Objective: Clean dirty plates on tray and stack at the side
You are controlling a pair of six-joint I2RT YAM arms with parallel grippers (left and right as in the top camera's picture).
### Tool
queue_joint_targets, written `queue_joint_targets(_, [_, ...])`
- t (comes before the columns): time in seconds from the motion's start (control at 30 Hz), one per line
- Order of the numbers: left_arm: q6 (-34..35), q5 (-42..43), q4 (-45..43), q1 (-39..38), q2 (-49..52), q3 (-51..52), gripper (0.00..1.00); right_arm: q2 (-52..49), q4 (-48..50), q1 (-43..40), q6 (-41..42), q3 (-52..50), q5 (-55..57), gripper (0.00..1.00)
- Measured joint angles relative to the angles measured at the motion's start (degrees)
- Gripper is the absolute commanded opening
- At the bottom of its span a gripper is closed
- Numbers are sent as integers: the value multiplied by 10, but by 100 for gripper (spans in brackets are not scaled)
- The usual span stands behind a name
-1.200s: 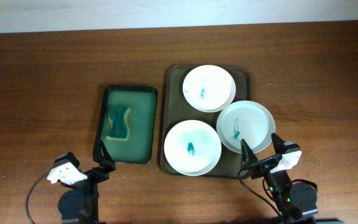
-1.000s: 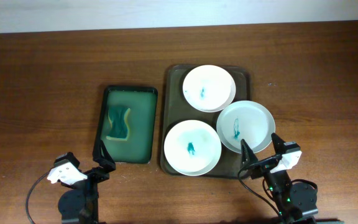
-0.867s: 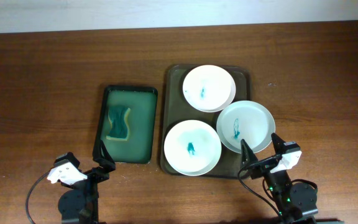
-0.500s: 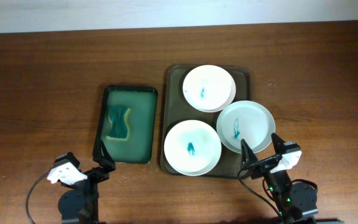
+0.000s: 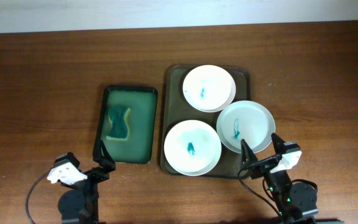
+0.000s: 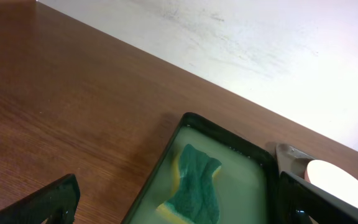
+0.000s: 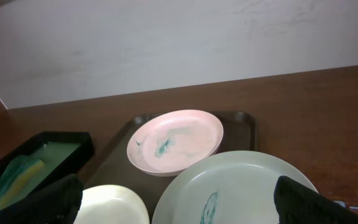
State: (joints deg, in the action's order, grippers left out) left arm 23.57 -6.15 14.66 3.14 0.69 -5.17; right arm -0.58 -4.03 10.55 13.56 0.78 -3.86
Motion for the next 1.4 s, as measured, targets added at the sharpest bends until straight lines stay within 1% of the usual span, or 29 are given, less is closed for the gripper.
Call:
queue_joint_targets(0.43, [0, 0, 0, 0, 0, 0, 99, 0, 0, 0, 0, 0, 0, 98])
queue_joint_targets(0.53, [0, 0, -21, 0, 0, 0, 99, 0, 0, 0, 0, 0, 0, 98])
queue_joint_targets(0.6, [0, 5, -7, 0, 0, 1, 100, 0, 0, 0, 0, 0, 0, 98])
queue_joint_targets(0.67, [0, 34, -17, 0, 0, 2, 99, 0, 0, 0, 0, 0, 0, 98])
queue_joint_targets(0.8, [0, 107, -98, 0, 0, 3, 99, 0, -11, 0, 0, 19, -38, 98])
queue_joint_targets(0.83, [0, 115, -106, 0, 1, 0, 99, -2, -34, 0, 0, 47, -44, 98])
queue_joint_targets(0.87, [-1, 121, -106, 0, 5, -11, 99, -12, -59, 0, 0, 97, -48, 98])
queue_joint_targets(0.93, [-2, 127, -88, 0, 36, -58, 99, -45, -113, 0, 0, 202, -53, 98])
queue_joint_targets(0.97, [-7, 129, -73, 0, 80, -106, 99, -77, -152, 0, -1, 268, -53, 98])
queue_joint_targets(1.0, [-9, 130, -65, 0, 107, -138, 99, -106, -183, 0, -1, 306, -54, 98])
queue_joint_targets(1.03, [-14, 132, -35, 0, 147, -191, 99, -152, -214, 0, -1, 353, -55, 98])
queue_joint_targets(1.07, [-20, 135, -24, 0, 185, -237, 99, -190, -226, 0, -1, 386, -55, 98])
queue_joint_targets(1.1, [-32, 142, 3, 0, 208, -271, 99, -229, -261, 0, -1, 424, -55, 98])
queue_joint_targets(1.17, [-62, 158, 114, 0, 294, -392, 99, -317, -329, 0, 0, 502, -61, 98])
queue_joint_targets(1.23, [-96, 180, 231, 0, 394, -497, 99, -393, -380, 0, 0, 549, -75, 98])
queue_joint_targets(1.3, [-115, 191, 307, 0, 468, -559, 99, -443, -394, 0, 2, 560, -97, 98])
queue_joint_targets(1.37, [-123, 209, 322, 0, 529, -595, 99, -482, -409, 0, 2, 561, -131, 98])
queue_joint_targets(1.4, [-125, 219, 324, 0, 539, -597, 99, -495, -413, 0, 2, 561, -135, 98])
